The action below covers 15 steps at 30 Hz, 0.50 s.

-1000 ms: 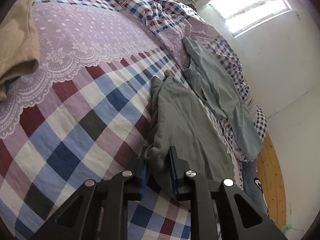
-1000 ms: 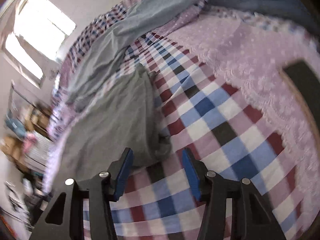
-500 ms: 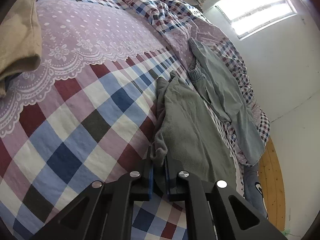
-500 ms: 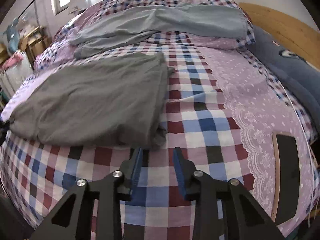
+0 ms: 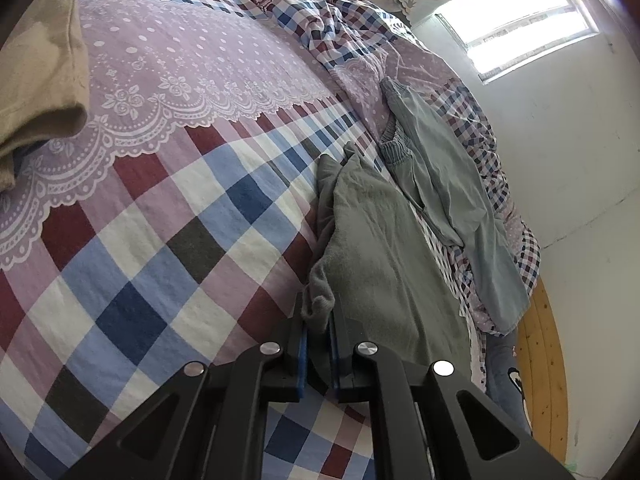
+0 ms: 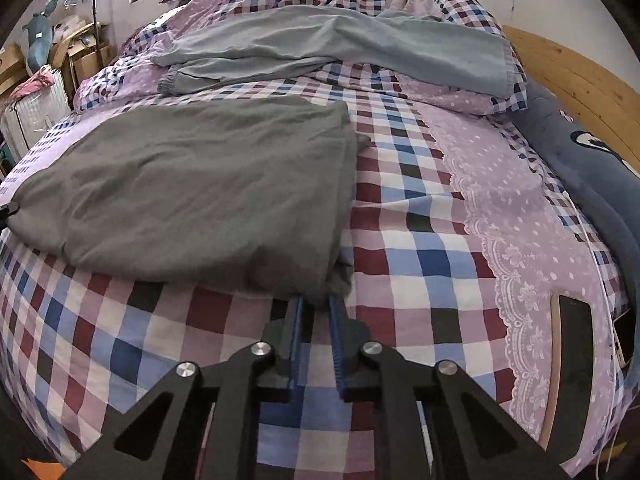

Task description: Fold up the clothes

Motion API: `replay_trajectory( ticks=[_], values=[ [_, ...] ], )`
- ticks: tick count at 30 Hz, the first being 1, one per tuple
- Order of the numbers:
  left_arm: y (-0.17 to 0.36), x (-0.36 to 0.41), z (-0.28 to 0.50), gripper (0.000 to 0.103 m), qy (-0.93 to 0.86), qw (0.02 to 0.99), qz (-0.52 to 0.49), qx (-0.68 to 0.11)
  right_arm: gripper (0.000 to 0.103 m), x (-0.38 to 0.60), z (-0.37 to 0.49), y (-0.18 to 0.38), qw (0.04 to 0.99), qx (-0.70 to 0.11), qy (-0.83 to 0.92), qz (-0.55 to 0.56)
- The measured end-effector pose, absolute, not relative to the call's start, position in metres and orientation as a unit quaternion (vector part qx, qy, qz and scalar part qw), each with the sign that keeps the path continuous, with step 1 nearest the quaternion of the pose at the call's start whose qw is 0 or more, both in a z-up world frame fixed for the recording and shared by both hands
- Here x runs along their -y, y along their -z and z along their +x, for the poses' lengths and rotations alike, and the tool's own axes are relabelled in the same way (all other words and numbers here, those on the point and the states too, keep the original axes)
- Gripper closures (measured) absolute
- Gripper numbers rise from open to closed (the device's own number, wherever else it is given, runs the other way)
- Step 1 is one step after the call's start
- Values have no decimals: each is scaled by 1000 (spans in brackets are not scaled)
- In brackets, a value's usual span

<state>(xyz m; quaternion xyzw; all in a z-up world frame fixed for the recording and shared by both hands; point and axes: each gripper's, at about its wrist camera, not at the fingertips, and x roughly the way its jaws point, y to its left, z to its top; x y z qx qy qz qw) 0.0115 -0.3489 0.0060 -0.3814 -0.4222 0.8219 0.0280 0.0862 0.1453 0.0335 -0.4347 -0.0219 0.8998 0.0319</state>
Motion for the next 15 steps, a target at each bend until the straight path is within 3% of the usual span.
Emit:
replay_trajectory(
  ticks=[4, 10, 15],
  values=[
    [-7, 348, 11, 98, -825, 25, -379, 419, 102, -146, 86, -35, 35, 28, -903, -428],
    [-10, 350, 13, 99, -827, 22, -372, 421, 103, -158, 94, -50, 89, 37, -910, -404],
    [-11, 350, 13, 100, -829, 17, -371, 418, 103, -180, 102, -55, 106, -7, -911, -398]
  ],
)
